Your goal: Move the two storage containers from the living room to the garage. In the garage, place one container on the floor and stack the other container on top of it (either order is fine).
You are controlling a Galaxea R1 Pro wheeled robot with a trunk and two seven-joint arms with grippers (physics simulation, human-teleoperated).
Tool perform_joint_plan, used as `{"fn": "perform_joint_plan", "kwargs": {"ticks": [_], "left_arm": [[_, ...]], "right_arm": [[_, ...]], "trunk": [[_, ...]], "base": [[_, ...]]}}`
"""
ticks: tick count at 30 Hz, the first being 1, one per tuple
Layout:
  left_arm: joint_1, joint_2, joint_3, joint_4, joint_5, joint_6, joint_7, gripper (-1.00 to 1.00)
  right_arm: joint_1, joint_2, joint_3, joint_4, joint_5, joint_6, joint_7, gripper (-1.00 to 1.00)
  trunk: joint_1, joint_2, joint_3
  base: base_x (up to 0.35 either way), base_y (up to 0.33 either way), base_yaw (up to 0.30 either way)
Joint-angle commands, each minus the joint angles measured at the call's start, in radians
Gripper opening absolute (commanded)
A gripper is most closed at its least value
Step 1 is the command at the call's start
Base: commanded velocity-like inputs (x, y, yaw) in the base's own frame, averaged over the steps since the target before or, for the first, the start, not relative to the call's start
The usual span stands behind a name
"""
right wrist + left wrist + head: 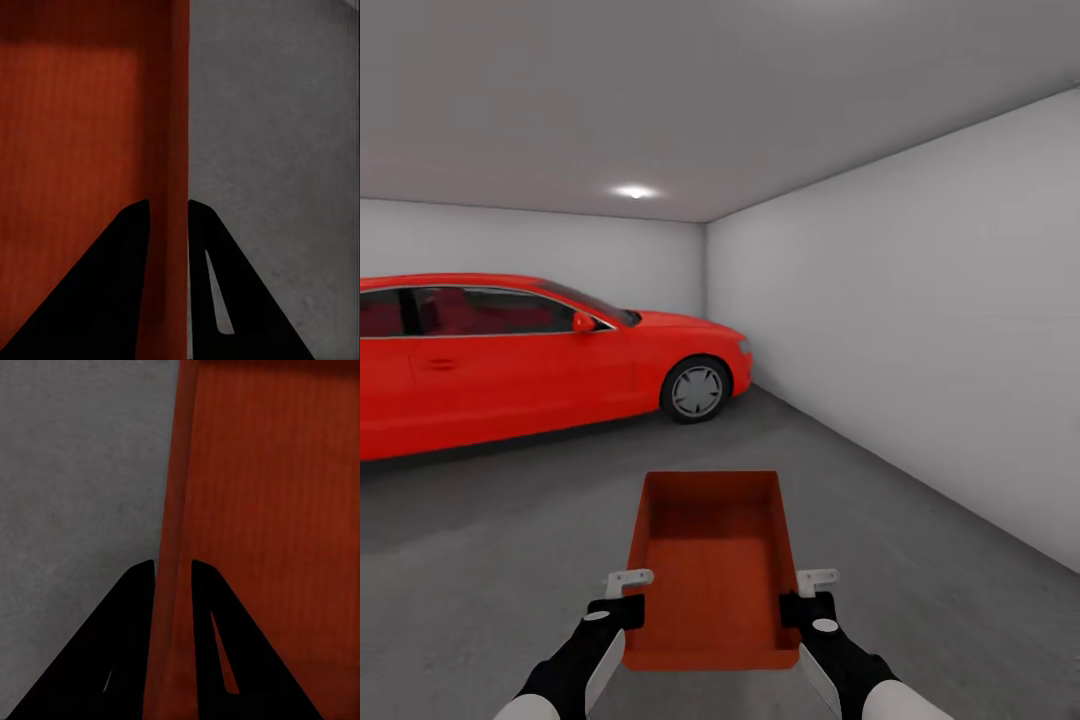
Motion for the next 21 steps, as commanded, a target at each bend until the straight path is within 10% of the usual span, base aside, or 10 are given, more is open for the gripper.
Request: {"fn": "perform_joint_plan", "kwargs": {"ticks": [1,21], "left_arm": [[0.001,0.000,0.018,-0.002,0.068,0.008,0.004,-1.00],[0.001,0.001,0.018,-0.002,0.068,0.008,0.004,-1.00]], "right_arm": [[-0.002,0.000,-0.032,-0.002,0.005,-0.055,-0.014,-1.00],[-0.002,0.000,-0.032,-0.002,0.005,-0.053,-0.014,-1.00]], "trunk": [[0.001,-0.001,-0.001],[0.001,-0.001,-0.001]], "base": [[0.322,0.000,-0.290],[0.322,0.000,-0.290]]}}
